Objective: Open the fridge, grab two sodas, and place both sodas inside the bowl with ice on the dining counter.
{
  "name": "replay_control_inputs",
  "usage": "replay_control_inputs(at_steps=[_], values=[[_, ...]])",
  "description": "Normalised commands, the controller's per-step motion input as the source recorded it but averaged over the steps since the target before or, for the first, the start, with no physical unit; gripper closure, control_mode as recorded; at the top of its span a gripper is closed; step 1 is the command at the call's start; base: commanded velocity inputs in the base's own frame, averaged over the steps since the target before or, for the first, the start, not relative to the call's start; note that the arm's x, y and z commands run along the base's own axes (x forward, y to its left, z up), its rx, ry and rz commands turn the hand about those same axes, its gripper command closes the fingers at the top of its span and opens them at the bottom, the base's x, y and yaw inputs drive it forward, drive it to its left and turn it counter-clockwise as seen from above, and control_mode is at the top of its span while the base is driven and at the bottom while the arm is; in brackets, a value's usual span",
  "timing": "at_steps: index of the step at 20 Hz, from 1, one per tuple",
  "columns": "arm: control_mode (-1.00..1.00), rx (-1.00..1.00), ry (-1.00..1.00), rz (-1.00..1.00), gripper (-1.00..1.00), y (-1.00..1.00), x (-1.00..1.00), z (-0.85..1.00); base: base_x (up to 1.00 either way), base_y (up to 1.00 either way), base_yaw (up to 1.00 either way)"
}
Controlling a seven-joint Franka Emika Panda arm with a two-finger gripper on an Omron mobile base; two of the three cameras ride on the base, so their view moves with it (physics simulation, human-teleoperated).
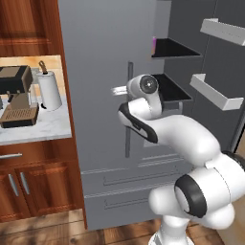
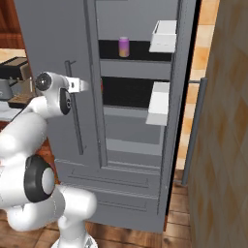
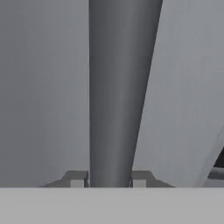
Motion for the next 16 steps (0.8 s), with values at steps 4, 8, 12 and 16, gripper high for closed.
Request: replay_control_inputs(at_steps=[4,8,12,16], values=[[-1.0,0.0,0.0,0.1,1.0,0.13,-0.78,-0.03,0.0,0.0,0.0],[-1.0,0.0,0.04,0.09,1.0,0.32,-0.82,-0.03,0.0,0.0,0.0],[-1.0,0.0,0.07,0.06,1.0,0.53,-0.83,-0.04,0.0,0.0,0.0],[-1.0,0.0,0.03,0.05,-1.0,0.46,-0.87,-0.2,0.0,0.0,0.0]])
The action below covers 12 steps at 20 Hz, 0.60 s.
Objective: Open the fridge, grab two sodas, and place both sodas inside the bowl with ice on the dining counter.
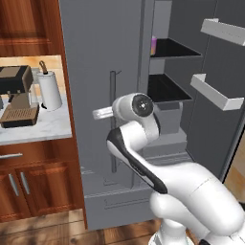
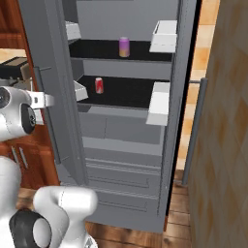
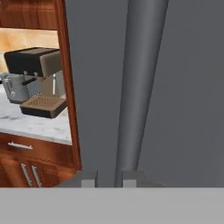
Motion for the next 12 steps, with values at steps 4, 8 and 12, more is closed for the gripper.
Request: replay_control_inputs(at_steps=[4,8,12], values=[[-1.0,0.09,0.0,0.02,-1.0,0.0,-0.91,-0.08,0.0,0.0,0.0],[-1.0,0.24,0.01,-0.02,-1.0,-0.59,-0.72,0.08,0.0,0.0,0.0],[-1.0,0.26,0.03,-0.04,-1.0,-0.95,-0.42,0.0,0.0,0.0,0.0]])
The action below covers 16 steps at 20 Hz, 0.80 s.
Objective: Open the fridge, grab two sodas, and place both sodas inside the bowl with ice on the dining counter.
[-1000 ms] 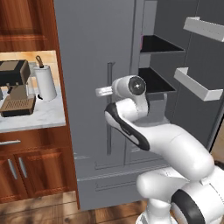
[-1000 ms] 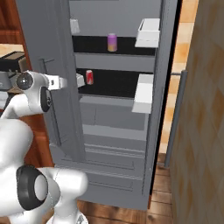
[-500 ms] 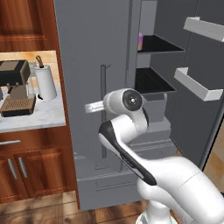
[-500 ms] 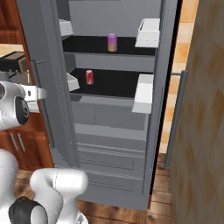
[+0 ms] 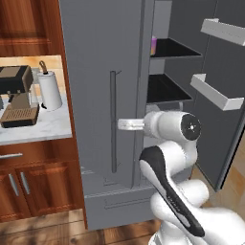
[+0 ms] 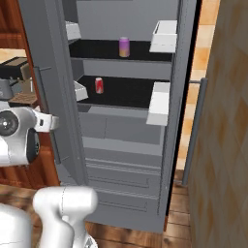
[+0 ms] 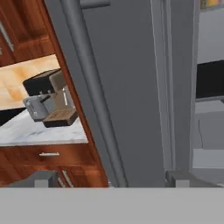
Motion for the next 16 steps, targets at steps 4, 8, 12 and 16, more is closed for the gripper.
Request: replay_control_inputs(at_steps=[4,8,12,16], values=[[-1.0,0.25,0.0,-0.04,-1.0,-1.0,-0.19,-0.01,0.0,0.0,0.0],[-1.0,0.3,0.12,-0.11,-1.0,-0.76,0.06,0.06,0.0,0.0,0.0],[-1.0,0.25,0.22,-0.05,-1.0,-0.47,0.29,0.16,0.0,0.0,0.0],[-1.0,0.26,0.18,0.0,-1.0,-0.29,0.38,0.0,0.0,0.0,0.0]])
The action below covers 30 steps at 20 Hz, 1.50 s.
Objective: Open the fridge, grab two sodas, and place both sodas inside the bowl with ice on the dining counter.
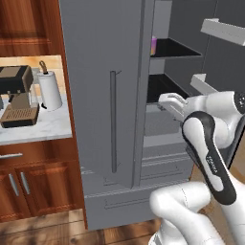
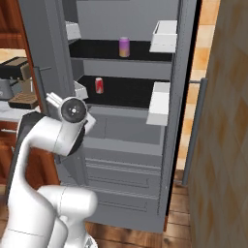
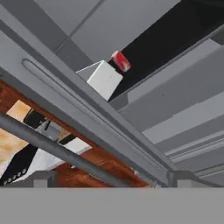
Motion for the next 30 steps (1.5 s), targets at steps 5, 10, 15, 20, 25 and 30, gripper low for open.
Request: replay_control_inputs(at_steps=[5,10,15,20,25,30], values=[[-1.0,0.24,0.21,0.0,-1.0,-0.18,0.55,0.0,0.0,0.0,0.0],[-1.0,0.23,0.2,0.0,-1.0,-0.01,0.6,0.0,0.0,0.0,0.0],[-1.0,0.23,0.2,0.0,-1.0,0.0,0.66,-0.06,0.0,0.0,0.0],[-1.0,0.21,0.14,0.01,-1.0,0.08,0.48,-0.16,0.0,0.0,0.0],[-1.0,0.17,0.08,0.05,-1.0,0.37,0.18,-0.22,0.0,0.0,0.0],[-1.0,0.14,0.08,0.08,-1.0,0.51,0.15,-0.18,0.0,0.0,0.0]])
